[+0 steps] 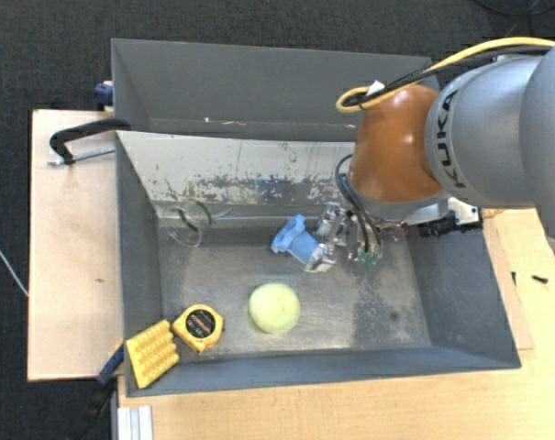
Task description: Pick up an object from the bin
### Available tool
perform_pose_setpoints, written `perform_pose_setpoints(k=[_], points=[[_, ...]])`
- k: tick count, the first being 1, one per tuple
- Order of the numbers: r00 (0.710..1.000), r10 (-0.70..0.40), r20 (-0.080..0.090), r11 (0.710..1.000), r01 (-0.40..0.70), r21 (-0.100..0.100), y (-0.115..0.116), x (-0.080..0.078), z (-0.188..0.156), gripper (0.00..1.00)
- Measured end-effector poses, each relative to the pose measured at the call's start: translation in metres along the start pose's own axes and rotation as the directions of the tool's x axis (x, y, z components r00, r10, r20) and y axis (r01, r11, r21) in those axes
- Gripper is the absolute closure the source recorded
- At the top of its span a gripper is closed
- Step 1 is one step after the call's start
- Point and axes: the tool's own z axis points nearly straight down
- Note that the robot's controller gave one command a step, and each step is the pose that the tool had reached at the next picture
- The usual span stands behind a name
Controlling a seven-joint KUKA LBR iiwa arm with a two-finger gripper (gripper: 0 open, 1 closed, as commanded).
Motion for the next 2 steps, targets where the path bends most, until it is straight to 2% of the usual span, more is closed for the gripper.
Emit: perform_pose_setpoints(k=[2], points=[[1.000, -0.001, 0.001, 1.000, 0.001, 0.000, 0.0004, -0.0006, -0.0155, 1.00]])
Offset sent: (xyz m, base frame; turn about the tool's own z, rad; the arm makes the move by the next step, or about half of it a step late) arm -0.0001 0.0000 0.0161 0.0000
